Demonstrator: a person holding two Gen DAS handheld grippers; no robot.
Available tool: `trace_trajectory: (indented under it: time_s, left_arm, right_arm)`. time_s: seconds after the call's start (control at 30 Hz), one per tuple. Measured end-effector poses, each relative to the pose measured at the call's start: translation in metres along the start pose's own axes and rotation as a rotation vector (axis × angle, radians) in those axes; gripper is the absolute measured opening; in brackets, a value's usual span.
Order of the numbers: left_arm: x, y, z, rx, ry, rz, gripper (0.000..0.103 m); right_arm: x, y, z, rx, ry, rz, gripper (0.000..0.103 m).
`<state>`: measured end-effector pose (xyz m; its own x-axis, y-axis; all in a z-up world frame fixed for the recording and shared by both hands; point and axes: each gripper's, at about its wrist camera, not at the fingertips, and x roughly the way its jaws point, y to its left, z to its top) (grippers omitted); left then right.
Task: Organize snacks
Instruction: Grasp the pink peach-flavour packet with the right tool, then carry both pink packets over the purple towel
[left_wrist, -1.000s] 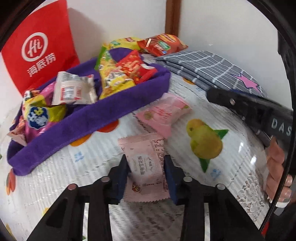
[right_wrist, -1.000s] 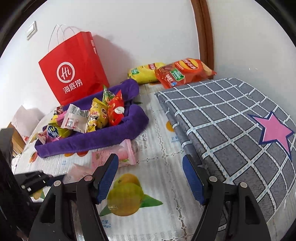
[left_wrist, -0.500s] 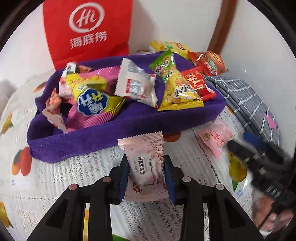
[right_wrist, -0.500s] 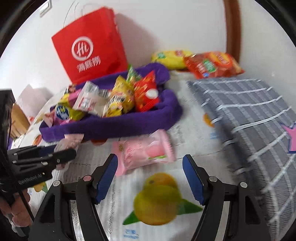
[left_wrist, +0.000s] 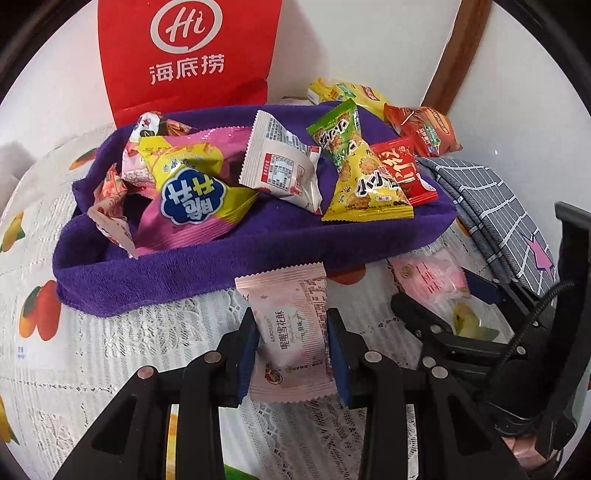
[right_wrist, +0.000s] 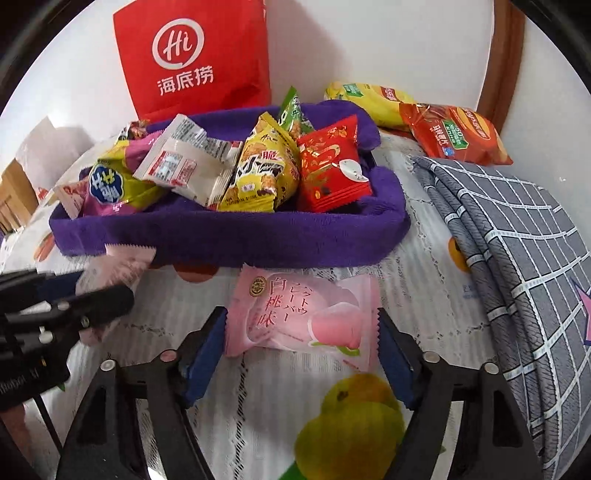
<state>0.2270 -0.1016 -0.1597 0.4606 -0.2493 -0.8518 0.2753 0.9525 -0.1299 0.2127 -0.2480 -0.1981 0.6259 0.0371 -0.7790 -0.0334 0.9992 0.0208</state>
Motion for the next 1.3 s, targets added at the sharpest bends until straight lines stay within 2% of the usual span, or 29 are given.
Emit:
trace_trajectory:
  time_s: [0.1,0.17,0.3,0.43,0.57,0.73,0.93,1.3]
  left_arm:
    - [0.001,0.000,0.000,-0.011,0.006,-0.004,0.034]
    - [0.001,0.000,-0.001,-0.012,0.004,0.000,0.034]
    - [0.004,-0.003,-0.002,-0.005,0.008,-0.004,0.034]
    - [0.007,-0.008,-0.004,0.015,0.016,-0.004,0.034]
    - [0.005,-0.010,-0.004,0.020,0.012,-0.019,0.034]
    - [0.001,-0.008,-0.001,0.016,-0.002,-0.028,0.034]
    - [-0.010,-0.002,0.000,0.009,-0.034,-0.056,0.034]
    - [-0.043,0.002,0.005,0.025,-0.128,-0.122,0.034]
  right_arm:
    - [0.000,-0.002,0.001,0.012,-0.007,0.005,0.064]
    - [-0.002,-0.005,0.001,0.031,-0.017,0.013,0.052]
    - [-0.004,-0.016,0.002,0.093,-0.033,0.063,0.047]
    - [-0.005,-0.016,0.001,0.100,-0.038,0.066,0.045]
    - [-0.009,-0.020,-0.002,0.121,-0.050,0.107,0.044]
    - [-0.023,-0.022,-0.008,0.129,-0.097,0.131,0.044]
    - [-0.035,-0.016,-0.015,0.125,-0.080,0.131,0.044]
    - [-0.109,0.005,0.024,0.070,-0.210,0.140,0.044]
